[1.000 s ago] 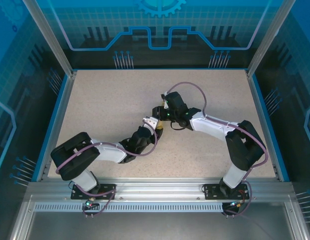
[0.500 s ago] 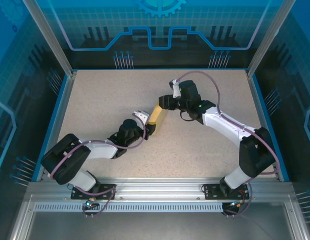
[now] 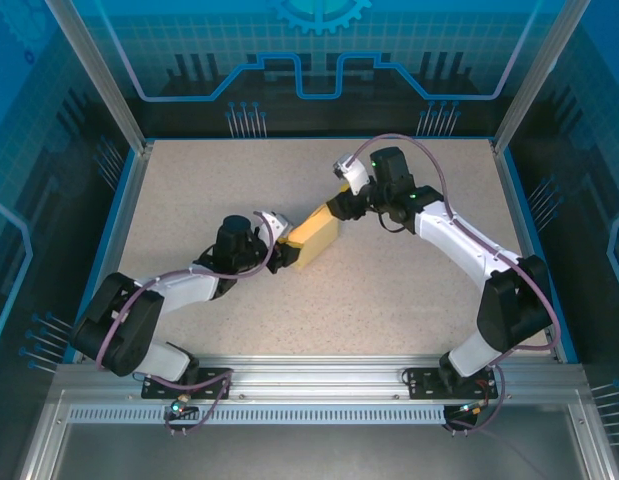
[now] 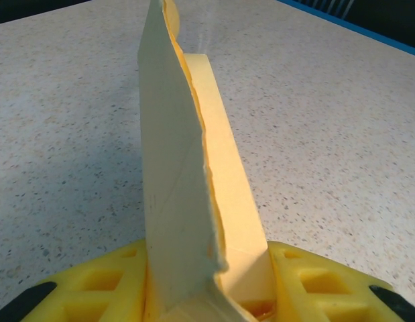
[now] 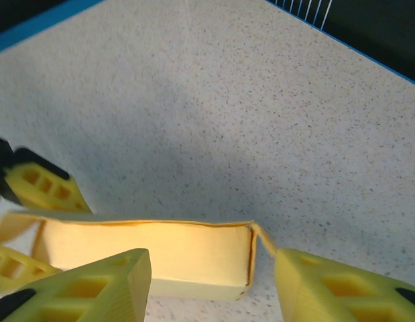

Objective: Fold the paper box

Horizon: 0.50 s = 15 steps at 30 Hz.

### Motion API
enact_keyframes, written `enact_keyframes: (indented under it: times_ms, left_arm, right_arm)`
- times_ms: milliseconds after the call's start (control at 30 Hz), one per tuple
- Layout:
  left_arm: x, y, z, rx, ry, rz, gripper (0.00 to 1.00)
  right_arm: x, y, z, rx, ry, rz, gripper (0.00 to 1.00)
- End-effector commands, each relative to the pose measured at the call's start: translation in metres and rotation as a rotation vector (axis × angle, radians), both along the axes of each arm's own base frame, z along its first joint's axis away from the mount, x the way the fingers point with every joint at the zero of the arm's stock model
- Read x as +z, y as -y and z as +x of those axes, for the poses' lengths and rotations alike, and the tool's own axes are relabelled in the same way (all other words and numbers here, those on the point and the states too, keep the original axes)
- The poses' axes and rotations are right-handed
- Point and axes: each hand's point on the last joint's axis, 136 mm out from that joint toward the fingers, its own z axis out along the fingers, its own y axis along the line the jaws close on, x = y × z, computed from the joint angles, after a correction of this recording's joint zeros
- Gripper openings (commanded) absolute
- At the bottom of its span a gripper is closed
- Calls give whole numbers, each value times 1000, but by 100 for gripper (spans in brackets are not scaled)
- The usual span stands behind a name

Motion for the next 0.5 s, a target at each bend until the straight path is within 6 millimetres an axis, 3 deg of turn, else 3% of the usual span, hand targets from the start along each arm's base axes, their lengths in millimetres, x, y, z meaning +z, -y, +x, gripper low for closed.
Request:
enact_keyframes:
  times_ms: [0, 467]
  left_arm:
    - [17, 8, -11, -149, 50, -36, 34]
    - [36, 2, -9, -219, 44, -59, 33]
  right_arm:
    - [-9, 13, 0, 71, 72, -103, 52]
    - [-30, 36, -1, 84, 79, -192, 51]
